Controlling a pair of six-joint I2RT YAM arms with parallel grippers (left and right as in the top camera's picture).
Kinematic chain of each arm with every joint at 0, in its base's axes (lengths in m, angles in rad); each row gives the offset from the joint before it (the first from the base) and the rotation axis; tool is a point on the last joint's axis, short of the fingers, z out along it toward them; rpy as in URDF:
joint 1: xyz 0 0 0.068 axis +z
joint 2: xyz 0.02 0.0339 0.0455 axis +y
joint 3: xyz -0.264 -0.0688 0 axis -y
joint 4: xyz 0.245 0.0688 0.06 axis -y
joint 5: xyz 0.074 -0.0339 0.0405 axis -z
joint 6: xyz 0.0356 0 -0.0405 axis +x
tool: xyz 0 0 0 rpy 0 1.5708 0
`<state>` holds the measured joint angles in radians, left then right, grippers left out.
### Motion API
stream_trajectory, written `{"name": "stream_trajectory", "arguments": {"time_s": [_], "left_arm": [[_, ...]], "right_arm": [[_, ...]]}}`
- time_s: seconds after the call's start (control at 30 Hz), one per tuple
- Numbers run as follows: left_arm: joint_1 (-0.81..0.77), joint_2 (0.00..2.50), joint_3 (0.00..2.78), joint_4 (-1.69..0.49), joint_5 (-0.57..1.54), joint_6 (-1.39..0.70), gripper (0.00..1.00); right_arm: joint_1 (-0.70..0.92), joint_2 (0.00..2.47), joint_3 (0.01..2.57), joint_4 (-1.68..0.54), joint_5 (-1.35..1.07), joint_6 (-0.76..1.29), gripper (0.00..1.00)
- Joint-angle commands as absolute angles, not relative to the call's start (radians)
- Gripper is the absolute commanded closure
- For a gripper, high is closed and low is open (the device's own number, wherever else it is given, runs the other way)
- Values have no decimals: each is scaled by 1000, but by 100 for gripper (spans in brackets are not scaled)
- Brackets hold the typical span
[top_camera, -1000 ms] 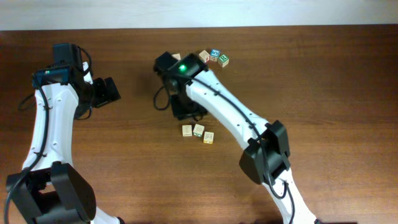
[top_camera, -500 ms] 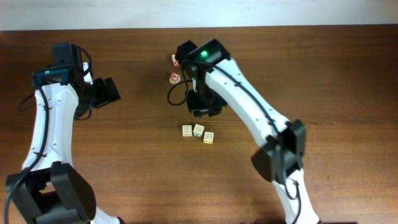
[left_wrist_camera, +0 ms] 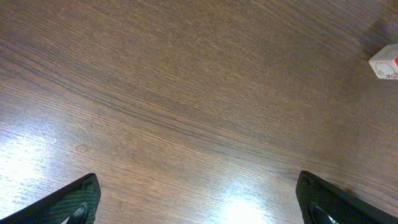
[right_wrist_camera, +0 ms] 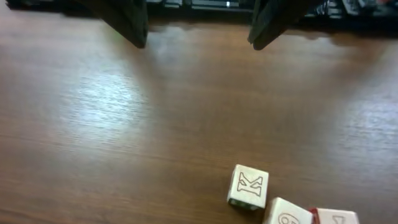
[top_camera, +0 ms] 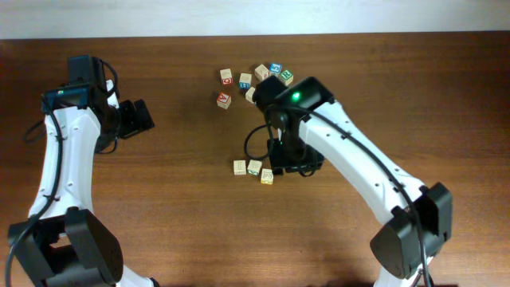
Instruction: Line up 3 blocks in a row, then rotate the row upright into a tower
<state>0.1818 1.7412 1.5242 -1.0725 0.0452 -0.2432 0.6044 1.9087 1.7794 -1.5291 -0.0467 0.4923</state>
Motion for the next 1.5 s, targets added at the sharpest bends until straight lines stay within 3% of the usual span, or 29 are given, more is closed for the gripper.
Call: {"name": "stream_trajectory", "arguments": {"time_s": [0.0,0.07,0.17,0.47,0.77,1.47], "left_arm": [[178,1743,1536,-1073,42,-231,1],[178,1743,1536,-1073,42,-231,1],[178,1743,1536,-1073,42,-231,1],[178,1743,1536,-1071,41,-231,1],[178,1743,1536,-1073,41,-231,1],[178,1743,1536,-1074,43,-231,1]], "right_arm": [[602,1897,1731,-1472,-78,507,46],[602,1899,1718,-1448,-78,514,39],[602,1905,1660,-1412,-78,560,39],[603,1905,1389,-1140,-194,588,54],[657,1908,1299,-958,-181,677,59],[599,1993,1299,-863,-162,715,67]]}}
